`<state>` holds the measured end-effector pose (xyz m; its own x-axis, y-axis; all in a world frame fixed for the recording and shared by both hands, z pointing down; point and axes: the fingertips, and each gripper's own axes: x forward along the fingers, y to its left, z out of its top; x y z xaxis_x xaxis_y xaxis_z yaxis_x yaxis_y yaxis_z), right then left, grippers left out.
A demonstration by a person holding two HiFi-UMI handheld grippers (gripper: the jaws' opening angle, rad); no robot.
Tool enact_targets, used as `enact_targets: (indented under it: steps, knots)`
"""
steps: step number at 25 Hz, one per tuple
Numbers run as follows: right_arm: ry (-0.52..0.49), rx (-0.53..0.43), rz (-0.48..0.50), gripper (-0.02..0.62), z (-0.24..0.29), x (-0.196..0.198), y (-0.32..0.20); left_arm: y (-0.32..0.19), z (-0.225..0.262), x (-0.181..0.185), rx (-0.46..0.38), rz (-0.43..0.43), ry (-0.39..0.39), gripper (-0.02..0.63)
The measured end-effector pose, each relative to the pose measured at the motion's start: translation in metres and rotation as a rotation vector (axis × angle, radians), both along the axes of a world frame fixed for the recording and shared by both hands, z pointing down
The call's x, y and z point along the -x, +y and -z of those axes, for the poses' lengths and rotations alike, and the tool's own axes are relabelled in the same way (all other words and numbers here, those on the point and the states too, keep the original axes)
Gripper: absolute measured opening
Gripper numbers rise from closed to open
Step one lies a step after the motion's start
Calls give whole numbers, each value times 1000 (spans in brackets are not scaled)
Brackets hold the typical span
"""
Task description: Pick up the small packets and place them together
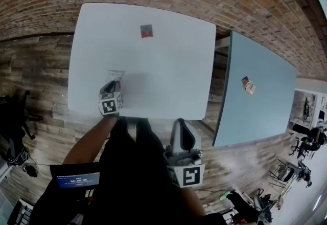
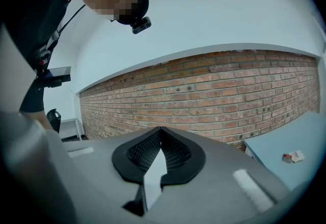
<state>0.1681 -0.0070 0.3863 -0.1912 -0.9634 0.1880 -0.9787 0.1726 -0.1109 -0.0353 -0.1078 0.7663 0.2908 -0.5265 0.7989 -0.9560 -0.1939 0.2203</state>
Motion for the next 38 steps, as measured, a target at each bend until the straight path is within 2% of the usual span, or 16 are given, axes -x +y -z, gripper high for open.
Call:
enact_targets:
  steps: [3,6,9,13,17,19,22,30,33,35,38]
  knots:
    - [-4,7,-1,3,-1,-6,-1,-11,2,-4,-2,39,-7,61]
    - [-6,5,9,3,0,-12,-1,-17,10,-6,-41,47,-23,63]
    - [-1,6,18,3,-2,-18,-1,-12,21,-2,-96,28,-56,162]
    - [-23,-6,32,3,-1,-17,-2,-4,26,4,-121,-72,-117,184]
    - [-27,-6,39,2,-2,-18,1,7,-1,5,-58,-196,-144,184]
    - [-25,0,36,2,-4,-20,3,7,-8,2,-50,-227,-144,186]
    - [-18,4,31,2,-5,-23,6,0,-6,0,-49,-223,-145,186]
    - [-23,4,1,3,-4,-29,5,-30,-2,-6,-16,-129,-137,186]
    - [-26,2,-1,3,-4,-30,5,-32,-1,-7,-15,-123,-123,184]
    - [-20,12,3,3,-8,-30,5,-34,4,-8,-41,-132,-125,184]
    - [-19,17,8,3,-7,-30,5,-36,28,-9,-154,-142,-156,198]
